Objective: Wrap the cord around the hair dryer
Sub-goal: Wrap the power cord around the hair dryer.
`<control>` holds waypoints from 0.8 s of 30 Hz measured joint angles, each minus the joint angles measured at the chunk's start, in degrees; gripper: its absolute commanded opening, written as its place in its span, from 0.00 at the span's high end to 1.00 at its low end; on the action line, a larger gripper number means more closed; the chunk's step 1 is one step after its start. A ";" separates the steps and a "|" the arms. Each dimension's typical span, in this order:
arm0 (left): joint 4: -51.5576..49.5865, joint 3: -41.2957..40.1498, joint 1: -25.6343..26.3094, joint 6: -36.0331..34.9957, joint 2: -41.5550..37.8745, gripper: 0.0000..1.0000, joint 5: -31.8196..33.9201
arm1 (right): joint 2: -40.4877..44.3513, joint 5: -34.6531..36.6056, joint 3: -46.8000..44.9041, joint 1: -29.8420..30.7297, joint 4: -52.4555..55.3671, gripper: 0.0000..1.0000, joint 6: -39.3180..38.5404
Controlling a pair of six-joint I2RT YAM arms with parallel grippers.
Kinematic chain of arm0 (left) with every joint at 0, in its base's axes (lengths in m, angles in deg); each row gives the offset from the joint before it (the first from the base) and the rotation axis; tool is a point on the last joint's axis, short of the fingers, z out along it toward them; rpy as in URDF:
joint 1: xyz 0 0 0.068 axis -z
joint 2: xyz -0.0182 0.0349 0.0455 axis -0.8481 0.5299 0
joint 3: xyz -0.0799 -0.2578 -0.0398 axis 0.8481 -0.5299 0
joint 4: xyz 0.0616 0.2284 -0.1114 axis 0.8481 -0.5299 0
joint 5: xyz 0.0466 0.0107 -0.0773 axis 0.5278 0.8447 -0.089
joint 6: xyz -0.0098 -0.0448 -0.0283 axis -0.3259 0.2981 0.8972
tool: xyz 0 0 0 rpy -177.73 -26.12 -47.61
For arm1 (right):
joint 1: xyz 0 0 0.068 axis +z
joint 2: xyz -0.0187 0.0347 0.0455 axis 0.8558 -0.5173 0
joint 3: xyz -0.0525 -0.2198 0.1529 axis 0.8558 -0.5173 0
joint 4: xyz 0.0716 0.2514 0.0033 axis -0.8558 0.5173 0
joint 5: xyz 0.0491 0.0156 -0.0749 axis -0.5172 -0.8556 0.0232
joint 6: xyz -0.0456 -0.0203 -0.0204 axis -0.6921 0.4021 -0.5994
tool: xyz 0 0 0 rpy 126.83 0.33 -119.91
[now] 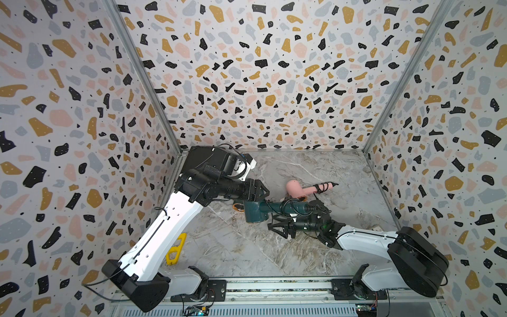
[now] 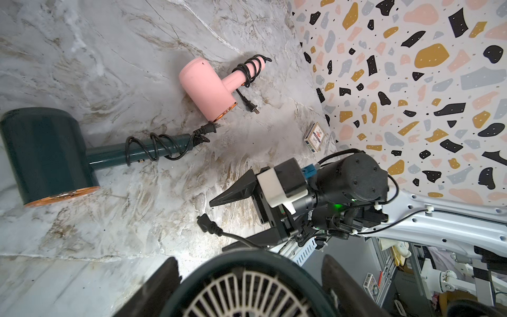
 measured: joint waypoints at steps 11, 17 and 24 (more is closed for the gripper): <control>2.01 -0.02 -0.63 1.62 -0.07 1.00 -0.13 | -3.28 0.17 0.04 0.94 -5.46 0.33 3.34; 3.54 -0.15 -1.16 2.54 -0.07 1.00 -0.17 | -3.93 0.87 0.48 1.40 -4.96 0.44 3.89; 4.98 -1.11 -2.38 3.48 -0.31 1.00 -0.52 | -5.20 1.92 0.74 1.40 -4.44 0.69 4.92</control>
